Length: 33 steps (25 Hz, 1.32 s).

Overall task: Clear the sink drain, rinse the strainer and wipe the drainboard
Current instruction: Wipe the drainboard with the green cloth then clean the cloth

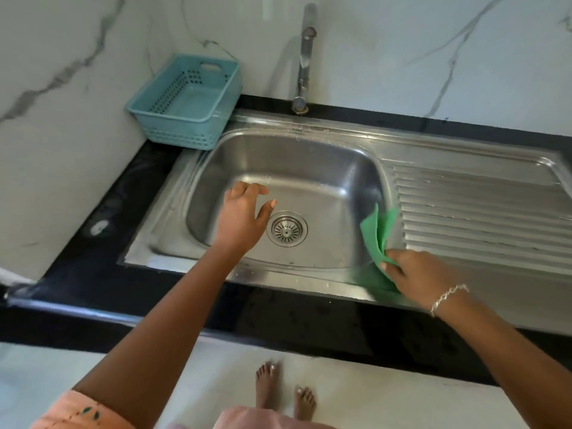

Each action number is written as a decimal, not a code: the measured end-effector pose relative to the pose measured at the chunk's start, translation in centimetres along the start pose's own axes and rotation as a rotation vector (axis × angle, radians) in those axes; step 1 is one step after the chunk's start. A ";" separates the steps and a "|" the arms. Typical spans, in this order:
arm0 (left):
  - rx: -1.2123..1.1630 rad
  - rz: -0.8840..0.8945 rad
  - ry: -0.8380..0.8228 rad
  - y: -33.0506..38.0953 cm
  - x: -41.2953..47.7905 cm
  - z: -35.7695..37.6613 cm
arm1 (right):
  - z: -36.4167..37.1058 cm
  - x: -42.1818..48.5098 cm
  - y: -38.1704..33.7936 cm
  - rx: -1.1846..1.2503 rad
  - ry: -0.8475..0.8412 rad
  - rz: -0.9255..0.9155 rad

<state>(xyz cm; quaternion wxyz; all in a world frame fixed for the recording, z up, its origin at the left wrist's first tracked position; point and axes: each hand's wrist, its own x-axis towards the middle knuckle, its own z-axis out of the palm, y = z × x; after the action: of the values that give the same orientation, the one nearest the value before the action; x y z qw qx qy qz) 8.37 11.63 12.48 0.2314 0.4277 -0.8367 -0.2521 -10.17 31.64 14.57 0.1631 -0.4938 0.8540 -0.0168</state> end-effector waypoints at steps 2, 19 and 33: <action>0.022 -0.028 0.023 -0.3 -0.6 -0.4 | 2.4 -1.2 -0.4 0.064 -0.053 -0.047; 0.063 -0.220 0.162 -5.2 -3.4 -4.7 | 8.1 0.2 -13.2 0.085 0.067 -0.462; 0.051 -0.288 0.197 -12.3 -0.8 -9.8 | 7.7 8.1 -20.9 -0.410 -0.053 -1.223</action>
<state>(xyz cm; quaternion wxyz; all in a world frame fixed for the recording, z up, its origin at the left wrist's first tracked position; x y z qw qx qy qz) 22.14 3.86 12.23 0.2626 0.5716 -0.7461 -0.2181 5.84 15.05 9.16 0.0474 -0.9127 0.4001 0.0688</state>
